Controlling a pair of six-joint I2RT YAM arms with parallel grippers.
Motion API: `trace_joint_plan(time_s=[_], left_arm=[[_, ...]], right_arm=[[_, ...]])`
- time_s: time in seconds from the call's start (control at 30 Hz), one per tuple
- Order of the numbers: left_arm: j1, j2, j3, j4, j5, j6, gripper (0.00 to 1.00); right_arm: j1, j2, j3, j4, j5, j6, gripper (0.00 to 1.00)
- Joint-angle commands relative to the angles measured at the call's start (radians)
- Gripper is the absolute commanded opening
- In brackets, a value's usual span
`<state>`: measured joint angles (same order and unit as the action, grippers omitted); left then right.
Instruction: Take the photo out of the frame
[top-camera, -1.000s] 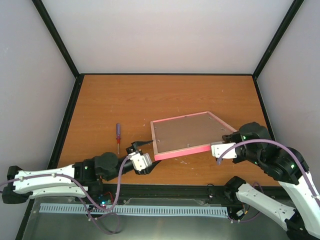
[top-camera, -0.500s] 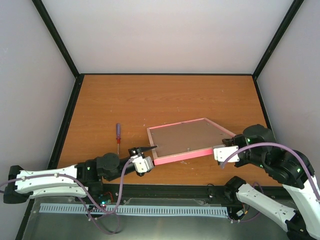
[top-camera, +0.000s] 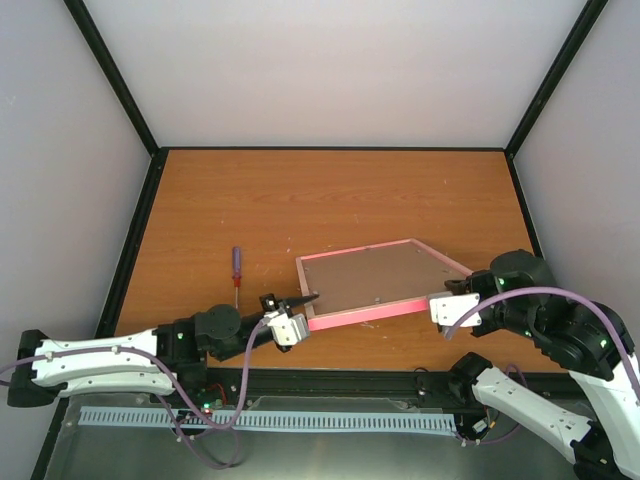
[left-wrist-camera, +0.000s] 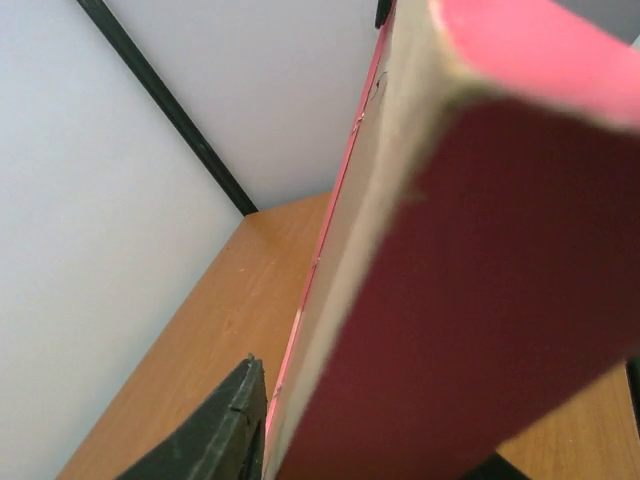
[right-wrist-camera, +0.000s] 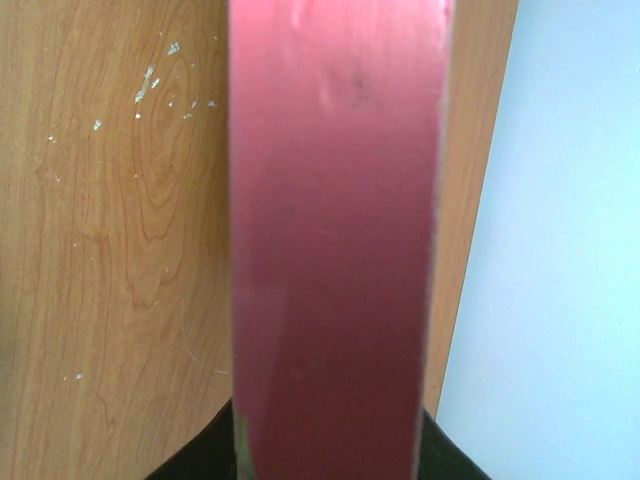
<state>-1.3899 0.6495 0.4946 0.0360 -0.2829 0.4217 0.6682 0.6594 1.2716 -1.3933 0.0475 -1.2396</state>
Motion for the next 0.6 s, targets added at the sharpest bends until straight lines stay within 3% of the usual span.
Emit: trace_joint_plan(time_s=[0.0, 0.23, 0.27, 0.4, 0.57], left_arm=[[0.006, 0.04, 0.046, 0.05, 0.066, 0.007, 0.25], [0.022, 0.006, 0.05, 0.083, 0.07, 0.004, 0.05], [0.023, 0.001, 0.057, 0.088, 0.063, 0.002, 0.04], [0.03, 0.0, 0.126, 0.067, 0.041, -0.013, 0.01], [0.048, 0.011, 0.238, 0.038, -0.002, -0.059, 0.01]], right_arm=[[0.005, -0.006, 0.057, 0.116, -0.067, 0.072, 0.03], [0.004, -0.014, 0.07, 0.138, -0.057, 0.096, 0.05], [0.005, -0.014, 0.08, 0.148, -0.057, 0.109, 0.12], [0.005, 0.011, 0.174, 0.174, -0.061, 0.194, 0.63], [0.004, 0.079, 0.33, 0.142, -0.111, 0.319, 0.73]])
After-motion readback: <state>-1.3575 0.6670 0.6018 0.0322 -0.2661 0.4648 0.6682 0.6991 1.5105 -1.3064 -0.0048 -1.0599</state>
